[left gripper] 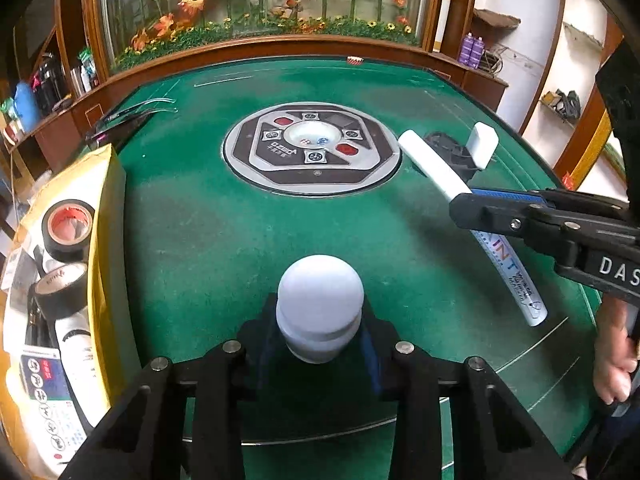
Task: Organize rigid objects
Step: 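Carry the bottle and marker over to the tray with both tools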
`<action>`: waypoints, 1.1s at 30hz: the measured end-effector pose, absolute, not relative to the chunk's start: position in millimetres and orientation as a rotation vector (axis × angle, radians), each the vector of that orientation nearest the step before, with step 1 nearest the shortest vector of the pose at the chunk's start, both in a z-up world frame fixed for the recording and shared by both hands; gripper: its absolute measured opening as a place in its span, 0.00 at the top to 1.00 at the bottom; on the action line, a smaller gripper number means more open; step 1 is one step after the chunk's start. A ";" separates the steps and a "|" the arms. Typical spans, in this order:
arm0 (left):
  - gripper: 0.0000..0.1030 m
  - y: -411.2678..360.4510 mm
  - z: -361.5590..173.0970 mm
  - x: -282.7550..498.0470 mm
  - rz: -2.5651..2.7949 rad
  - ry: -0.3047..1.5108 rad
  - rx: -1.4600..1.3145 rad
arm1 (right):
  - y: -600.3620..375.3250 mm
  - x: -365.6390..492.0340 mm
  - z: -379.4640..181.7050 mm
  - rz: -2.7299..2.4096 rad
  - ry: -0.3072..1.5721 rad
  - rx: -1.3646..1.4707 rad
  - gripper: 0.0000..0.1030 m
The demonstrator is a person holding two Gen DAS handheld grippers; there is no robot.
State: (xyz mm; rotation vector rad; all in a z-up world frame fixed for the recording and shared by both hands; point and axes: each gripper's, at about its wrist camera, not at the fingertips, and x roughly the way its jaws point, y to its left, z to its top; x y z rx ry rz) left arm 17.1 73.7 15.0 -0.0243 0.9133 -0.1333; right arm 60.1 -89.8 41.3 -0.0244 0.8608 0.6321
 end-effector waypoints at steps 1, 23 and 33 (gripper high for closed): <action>0.64 76.1 16.7 15.0 -0.147 0.913 -0.050 | -90.2 60.0 41.9 0.633 0.858 -0.022 0.87; 0.64 195.4 108.3 -82.0 -0.038 0.653 -0.248 | -52.0 29.7 61.6 0.845 0.798 0.025 0.86; 0.64 264.1 66.2 -101.2 0.132 0.733 -0.321 | 50.8 17.7 90.0 0.989 0.847 -0.012 0.86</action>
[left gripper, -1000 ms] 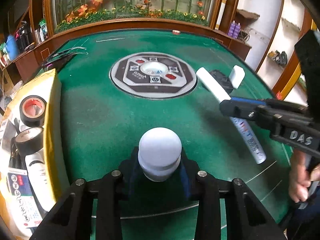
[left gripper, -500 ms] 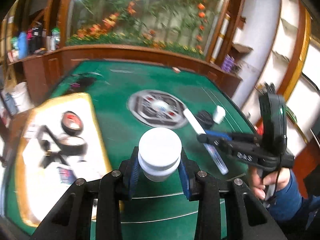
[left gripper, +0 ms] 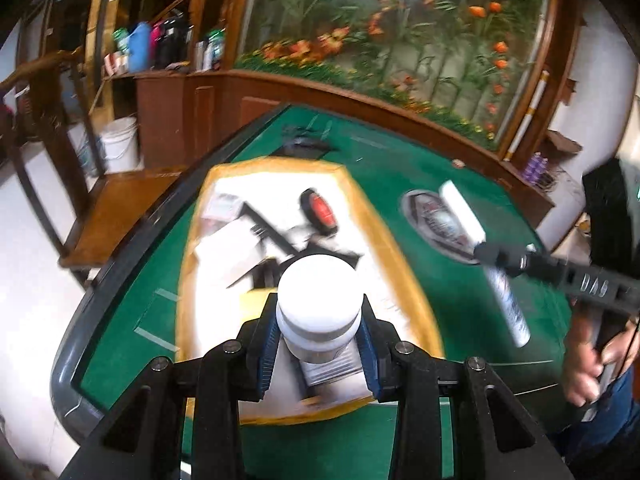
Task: Organize rigid objects
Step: 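Carry the bottle and marker over to the tray with both tools, then open both tools over the tray and move back to the remaining items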
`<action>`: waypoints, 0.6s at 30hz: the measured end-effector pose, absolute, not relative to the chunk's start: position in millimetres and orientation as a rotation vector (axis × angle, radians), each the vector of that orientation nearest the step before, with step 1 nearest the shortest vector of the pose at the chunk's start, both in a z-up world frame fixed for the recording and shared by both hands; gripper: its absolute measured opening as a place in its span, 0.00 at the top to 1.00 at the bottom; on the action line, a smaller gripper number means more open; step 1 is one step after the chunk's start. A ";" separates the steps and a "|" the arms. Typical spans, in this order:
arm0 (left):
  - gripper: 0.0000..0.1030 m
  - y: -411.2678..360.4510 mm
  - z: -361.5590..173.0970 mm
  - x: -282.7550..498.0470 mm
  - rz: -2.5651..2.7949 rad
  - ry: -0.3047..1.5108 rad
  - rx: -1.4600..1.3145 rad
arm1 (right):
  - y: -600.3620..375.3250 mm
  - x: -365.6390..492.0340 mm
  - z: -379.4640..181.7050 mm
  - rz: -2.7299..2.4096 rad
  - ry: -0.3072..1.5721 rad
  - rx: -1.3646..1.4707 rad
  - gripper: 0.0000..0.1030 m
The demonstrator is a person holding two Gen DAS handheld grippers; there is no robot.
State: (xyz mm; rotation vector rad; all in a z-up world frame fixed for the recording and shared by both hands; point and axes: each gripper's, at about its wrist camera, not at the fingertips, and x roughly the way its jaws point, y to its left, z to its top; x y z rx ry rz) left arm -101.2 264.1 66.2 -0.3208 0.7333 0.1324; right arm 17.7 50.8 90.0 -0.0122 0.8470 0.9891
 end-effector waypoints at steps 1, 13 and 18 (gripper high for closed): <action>0.64 268.0 59.9 -101.7 0.140 0.749 -0.326 | 65.5 18.3 90.6 0.993 0.849 -0.020 0.86; 0.63 290.1 27.3 -97.3 0.124 0.872 -0.316 | 189.3 38.7 62.3 0.965 0.924 -0.115 0.86; 0.64 300.0 21.1 -82.9 0.120 0.905 -0.325 | 211.3 50.6 46.5 0.929 0.978 -0.137 0.86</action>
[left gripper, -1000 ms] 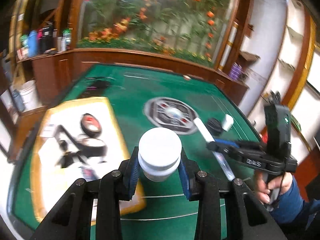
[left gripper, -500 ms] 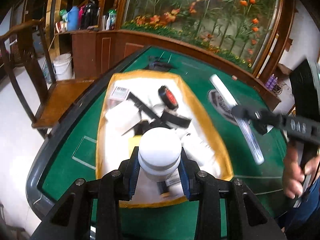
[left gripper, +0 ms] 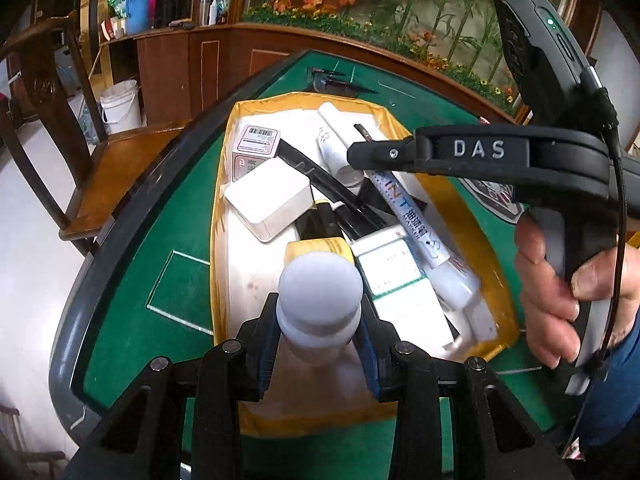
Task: Organize rigid objects
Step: 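Open both tools over the tray and move back to the remaining items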
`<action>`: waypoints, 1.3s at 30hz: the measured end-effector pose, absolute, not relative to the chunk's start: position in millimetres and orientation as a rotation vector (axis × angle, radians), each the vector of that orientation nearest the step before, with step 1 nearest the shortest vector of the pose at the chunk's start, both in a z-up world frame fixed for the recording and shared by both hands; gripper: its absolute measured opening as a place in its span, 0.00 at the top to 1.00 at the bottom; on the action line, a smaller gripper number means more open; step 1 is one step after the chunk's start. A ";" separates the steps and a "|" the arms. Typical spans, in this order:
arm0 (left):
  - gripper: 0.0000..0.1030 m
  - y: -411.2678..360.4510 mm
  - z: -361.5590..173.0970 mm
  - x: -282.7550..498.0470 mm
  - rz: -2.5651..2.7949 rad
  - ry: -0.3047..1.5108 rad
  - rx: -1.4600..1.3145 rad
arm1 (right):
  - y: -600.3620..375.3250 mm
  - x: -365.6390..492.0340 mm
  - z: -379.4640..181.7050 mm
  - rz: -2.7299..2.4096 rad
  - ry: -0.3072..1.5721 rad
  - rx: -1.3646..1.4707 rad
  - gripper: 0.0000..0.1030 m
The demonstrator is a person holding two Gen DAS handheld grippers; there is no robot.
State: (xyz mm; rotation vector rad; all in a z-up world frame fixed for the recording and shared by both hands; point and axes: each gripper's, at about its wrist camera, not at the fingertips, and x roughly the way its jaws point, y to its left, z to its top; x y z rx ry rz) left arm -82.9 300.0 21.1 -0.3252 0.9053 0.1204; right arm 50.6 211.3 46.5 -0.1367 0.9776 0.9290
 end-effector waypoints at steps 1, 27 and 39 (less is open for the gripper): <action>0.63 301.4 20.3 -79.0 0.120 0.910 -0.320 | 212.2 52.1 44.4 0.921 0.982 -0.138 0.86; 0.32 228.4 77.8 -85.8 -0.011 0.741 -0.233 | 63.8 50.1 90.6 0.761 0.704 -0.057 0.62; 0.31 121.4 63.7 -57.7 -0.207 0.819 -0.096 | -186.3 120.1 91.4 0.081 0.703 0.192 0.32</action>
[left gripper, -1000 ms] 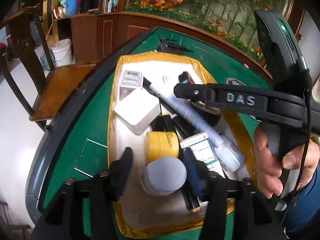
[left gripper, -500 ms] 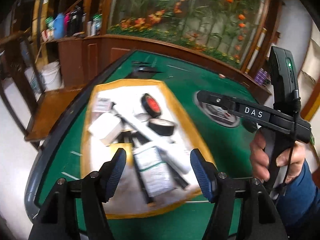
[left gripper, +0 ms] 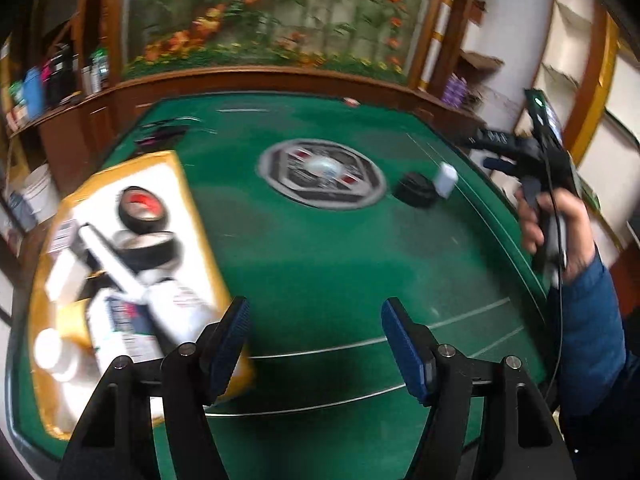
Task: Organize rigid objects
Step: 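Open both tools over the tray and move back to the remaining items, then grasp the black round plastic part with the left tool while the right tool grasps the white USB charger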
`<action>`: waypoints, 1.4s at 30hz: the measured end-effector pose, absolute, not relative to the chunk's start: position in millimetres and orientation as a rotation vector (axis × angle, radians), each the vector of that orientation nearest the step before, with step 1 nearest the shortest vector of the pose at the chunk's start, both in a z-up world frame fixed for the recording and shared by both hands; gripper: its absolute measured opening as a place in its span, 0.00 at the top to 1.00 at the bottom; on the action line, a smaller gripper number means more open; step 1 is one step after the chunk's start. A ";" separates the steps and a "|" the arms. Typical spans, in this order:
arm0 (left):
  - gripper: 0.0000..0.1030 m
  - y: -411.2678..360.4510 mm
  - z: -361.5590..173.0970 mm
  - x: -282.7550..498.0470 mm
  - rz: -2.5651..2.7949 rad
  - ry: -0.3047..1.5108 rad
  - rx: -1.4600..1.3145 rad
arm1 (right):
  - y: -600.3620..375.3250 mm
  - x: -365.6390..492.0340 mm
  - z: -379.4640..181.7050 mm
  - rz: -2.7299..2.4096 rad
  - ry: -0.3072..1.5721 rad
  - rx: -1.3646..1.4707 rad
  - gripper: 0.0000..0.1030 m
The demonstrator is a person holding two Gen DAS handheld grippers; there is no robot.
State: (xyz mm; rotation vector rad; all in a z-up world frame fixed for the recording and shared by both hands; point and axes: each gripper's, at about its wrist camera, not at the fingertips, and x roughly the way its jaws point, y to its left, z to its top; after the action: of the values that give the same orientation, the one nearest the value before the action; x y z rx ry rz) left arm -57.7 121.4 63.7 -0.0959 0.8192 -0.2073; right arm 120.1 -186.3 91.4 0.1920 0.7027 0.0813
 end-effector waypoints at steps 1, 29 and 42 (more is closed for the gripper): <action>0.31 115.1 61.5 -58.2 -0.217 0.825 -0.087 | -199.4 128.6 85.2 0.088 0.728 0.245 0.32; 0.24 75.1 52.8 -34.6 -0.247 0.887 -0.026 | -84.7 126.5 28.0 0.567 0.909 -0.122 0.68; 0.13 91.3 38.8 1.1 -0.180 0.918 -0.032 | -86.2 106.5 41.9 0.643 0.947 0.065 0.75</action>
State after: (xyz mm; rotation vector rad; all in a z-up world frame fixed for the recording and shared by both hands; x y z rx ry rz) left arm 1.1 91.3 38.8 -0.0324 0.9179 -0.1800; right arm 106.5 -86.2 41.9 0.0652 0.9469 0.6428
